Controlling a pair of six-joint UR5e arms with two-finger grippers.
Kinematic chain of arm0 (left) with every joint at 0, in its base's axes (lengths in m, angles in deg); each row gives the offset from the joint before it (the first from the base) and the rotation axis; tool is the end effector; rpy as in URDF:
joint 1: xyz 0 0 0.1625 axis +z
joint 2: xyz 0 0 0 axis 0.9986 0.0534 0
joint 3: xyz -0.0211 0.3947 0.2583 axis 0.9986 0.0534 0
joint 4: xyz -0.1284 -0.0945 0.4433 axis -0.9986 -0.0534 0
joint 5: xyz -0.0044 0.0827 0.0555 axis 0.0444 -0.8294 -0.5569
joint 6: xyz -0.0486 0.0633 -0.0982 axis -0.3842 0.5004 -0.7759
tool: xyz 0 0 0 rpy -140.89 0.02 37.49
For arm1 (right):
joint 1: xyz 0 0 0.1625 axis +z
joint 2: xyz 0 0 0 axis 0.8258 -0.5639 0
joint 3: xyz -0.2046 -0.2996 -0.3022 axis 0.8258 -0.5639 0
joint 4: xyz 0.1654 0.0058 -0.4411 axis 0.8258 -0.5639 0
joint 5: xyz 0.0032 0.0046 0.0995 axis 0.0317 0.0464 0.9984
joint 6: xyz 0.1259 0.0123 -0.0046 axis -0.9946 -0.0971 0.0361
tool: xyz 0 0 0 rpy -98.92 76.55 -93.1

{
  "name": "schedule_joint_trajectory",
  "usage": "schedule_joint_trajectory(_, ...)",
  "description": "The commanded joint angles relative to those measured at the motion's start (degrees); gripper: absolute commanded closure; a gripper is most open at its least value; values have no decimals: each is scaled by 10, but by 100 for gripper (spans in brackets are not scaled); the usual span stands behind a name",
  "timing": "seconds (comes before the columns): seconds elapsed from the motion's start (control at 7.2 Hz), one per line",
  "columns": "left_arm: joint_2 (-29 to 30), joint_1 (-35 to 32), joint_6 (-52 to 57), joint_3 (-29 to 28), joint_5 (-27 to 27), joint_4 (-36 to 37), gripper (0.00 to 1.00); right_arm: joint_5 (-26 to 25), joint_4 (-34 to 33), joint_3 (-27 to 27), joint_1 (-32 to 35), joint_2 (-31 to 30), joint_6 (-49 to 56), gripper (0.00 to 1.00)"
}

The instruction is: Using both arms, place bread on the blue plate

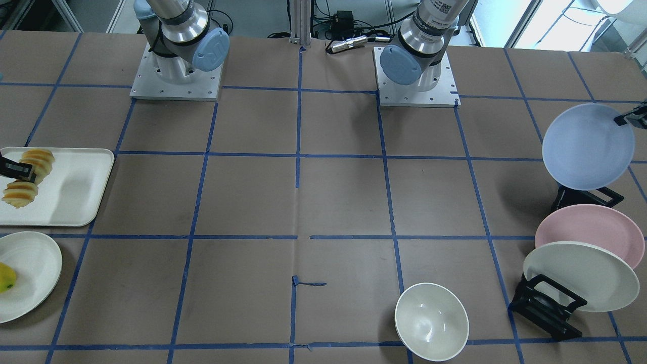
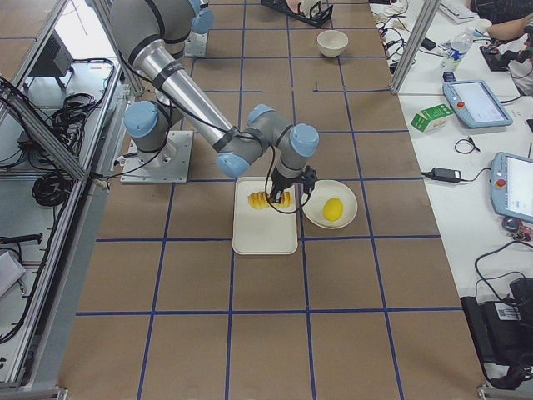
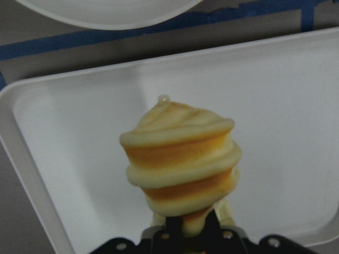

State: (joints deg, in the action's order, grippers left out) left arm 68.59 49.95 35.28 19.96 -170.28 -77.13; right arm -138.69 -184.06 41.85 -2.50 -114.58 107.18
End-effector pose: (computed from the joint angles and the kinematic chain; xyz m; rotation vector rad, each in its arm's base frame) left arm 0.4091 -0.4442 0.3982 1.1480 -2.8564 -0.6094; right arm -0.2637 -0.5426 0.2530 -0.2169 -3.0786 -0.3542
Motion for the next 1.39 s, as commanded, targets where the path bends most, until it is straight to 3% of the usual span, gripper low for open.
schedule_joint_trajectory(0.0,-29,-4,-38,24,135,-132,100,19,70,-71,66,-13,-1,100)
schedule_joint_trajectory(0.14,-37,-29,-43,54,192,-143,100,19,111,-110,121,-13,-59,100)
schedule_joint_trajectory(0.42,-44,-135,-59,105,258,-89,100,36,174,-169,223,-14,-163,100)
schedule_joint_trajectory(0.69,-52,-281,-152,154,283,111,100,66,189,-187,274,-14,-205,100)
schedule_joint_trajectory(0.83,-39,-341,-268,192,282,275,100,82,184,-192,304,-13,-236,100)
schedule_joint_trajectory(0.97,-25,-389,-372,225,282,391,100,100,183,-197,336,-9,-279,100)
schedule_joint_trajectory(1.25,-12,-500,-530,271,279,524,100,101,180,-197,371,-7,-315,100)
